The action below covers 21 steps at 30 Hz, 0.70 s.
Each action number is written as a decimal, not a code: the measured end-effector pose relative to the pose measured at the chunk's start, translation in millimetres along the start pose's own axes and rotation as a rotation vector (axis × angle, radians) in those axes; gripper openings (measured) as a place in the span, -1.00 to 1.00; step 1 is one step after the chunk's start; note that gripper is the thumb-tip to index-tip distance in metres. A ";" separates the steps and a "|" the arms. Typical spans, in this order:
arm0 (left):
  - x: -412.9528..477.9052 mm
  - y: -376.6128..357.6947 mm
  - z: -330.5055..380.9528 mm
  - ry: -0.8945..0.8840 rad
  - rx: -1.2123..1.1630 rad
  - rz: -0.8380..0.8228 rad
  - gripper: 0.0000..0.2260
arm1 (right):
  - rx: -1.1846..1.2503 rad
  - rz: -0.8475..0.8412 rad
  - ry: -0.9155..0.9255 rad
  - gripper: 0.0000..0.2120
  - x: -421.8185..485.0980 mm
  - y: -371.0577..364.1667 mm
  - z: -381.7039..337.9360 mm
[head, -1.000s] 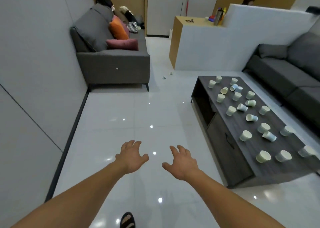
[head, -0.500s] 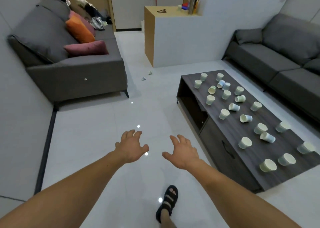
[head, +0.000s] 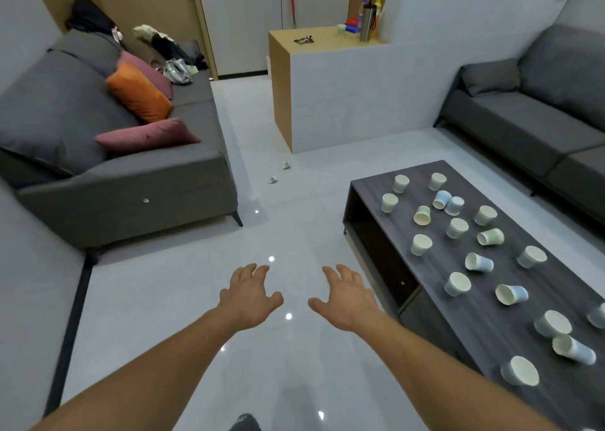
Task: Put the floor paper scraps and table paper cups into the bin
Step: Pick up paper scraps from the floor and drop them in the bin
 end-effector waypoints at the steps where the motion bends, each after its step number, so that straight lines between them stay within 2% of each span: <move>1: 20.5 5.6 -1.5 -0.001 -0.007 0.000 -0.35 | -0.005 -0.004 -0.006 -0.20 19.1 5.3 -2.2; 13: 281.3 133.0 -7.1 -0.154 -0.011 0.037 -0.35 | -0.021 0.096 -0.098 -0.19 248.2 100.5 -65.7; 21: 422.6 183.5 10.7 -0.147 0.035 0.019 -0.34 | -0.005 0.064 -0.080 -0.19 383.6 157.4 -81.9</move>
Point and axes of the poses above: each hand's wrist, its own x-axis towards the middle knuckle, its own y-axis out of the back of the hand, z = x × y, the point moved 1 cm from there along x, towards the middle knuckle, and after that the axes turned 3 degrees about -y, right-handed, at the moved point
